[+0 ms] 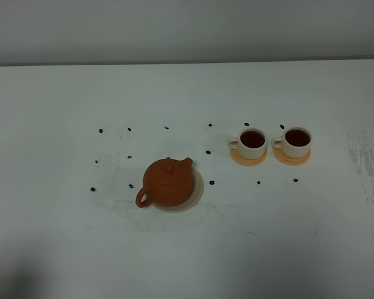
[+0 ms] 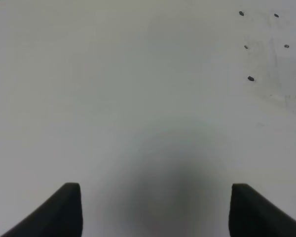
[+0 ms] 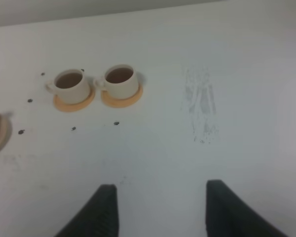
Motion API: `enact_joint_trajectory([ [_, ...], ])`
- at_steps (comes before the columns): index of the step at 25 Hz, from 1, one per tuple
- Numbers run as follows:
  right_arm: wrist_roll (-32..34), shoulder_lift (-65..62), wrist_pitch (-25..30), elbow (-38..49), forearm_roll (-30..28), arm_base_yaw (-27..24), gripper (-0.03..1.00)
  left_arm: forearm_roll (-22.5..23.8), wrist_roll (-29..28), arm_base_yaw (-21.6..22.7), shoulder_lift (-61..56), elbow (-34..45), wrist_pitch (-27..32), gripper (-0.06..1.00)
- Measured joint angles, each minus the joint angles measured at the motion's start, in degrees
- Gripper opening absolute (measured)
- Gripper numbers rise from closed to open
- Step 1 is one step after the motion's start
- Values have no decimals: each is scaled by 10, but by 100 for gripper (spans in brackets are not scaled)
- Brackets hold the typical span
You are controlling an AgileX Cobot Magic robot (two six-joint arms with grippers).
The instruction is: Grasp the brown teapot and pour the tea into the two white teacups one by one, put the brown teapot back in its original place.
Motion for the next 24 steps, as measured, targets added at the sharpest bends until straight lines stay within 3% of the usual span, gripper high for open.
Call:
enact_joint_trajectory([
  [24,0,0,-1,0,3,2,39,0,0,0,0,0,0,60],
])
